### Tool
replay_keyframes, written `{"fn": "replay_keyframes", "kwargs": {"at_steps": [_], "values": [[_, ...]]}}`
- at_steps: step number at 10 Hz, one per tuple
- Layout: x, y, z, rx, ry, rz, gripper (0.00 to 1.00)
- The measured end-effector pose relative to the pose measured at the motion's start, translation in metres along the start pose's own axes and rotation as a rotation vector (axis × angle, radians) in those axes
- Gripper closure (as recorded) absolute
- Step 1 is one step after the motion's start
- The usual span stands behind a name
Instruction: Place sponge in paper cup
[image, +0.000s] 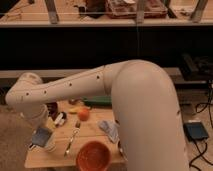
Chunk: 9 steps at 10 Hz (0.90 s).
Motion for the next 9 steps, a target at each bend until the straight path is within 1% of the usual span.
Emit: {"fn": "replay_keyframes", "kwargs": {"at_steps": [1,3,5,6,9], "values": [[0.0,-0.001,0.006,-0.009,0.0,-0.002,0.64],[-0.001,-0.003,0.013,-0.018,-0.004,-0.004,0.44],[-0.003,-0.006,0.018,-0.021,-0.007,-0.007,0.26],[-0.004,-0.007,0.02,-0.022,-0.008,-0.007,0.21],[-0.005,-0.006,0.026,-0.031,-0.01,-0.006,0.2]]}}
